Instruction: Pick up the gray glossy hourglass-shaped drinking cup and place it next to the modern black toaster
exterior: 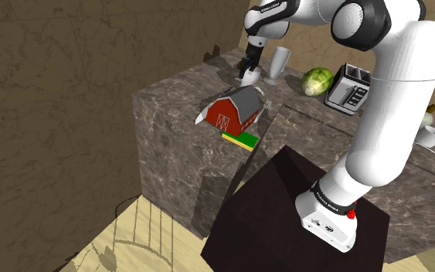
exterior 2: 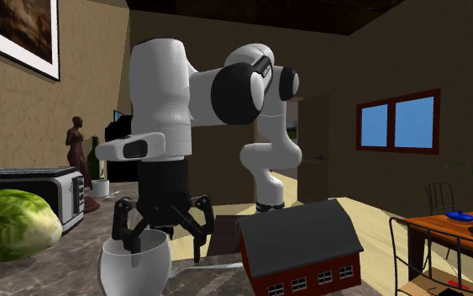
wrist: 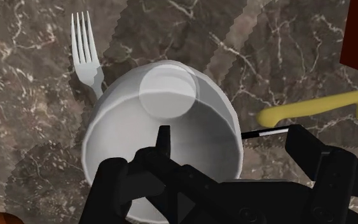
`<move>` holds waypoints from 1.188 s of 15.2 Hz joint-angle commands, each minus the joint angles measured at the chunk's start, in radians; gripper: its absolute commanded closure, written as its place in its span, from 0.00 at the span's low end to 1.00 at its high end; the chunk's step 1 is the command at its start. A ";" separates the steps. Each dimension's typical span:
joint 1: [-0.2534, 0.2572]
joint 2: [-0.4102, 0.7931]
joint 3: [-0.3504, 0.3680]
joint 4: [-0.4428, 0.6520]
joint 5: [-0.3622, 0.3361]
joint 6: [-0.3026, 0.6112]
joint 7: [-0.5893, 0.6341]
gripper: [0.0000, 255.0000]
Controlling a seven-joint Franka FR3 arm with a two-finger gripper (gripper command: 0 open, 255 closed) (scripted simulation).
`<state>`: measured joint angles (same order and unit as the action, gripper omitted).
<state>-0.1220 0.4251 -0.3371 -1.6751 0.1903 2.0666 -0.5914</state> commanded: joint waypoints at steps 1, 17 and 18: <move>0.000 0.000 0.000 -0.001 0.000 0.001 0.000 0.00; 0.002 -0.019 -0.004 0.026 -0.009 -0.044 0.007 1.00; 0.002 -0.024 -0.005 0.033 -0.011 -0.055 0.009 1.00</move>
<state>-0.1200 0.4073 -0.3409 -1.6459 0.1813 2.0206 -0.5836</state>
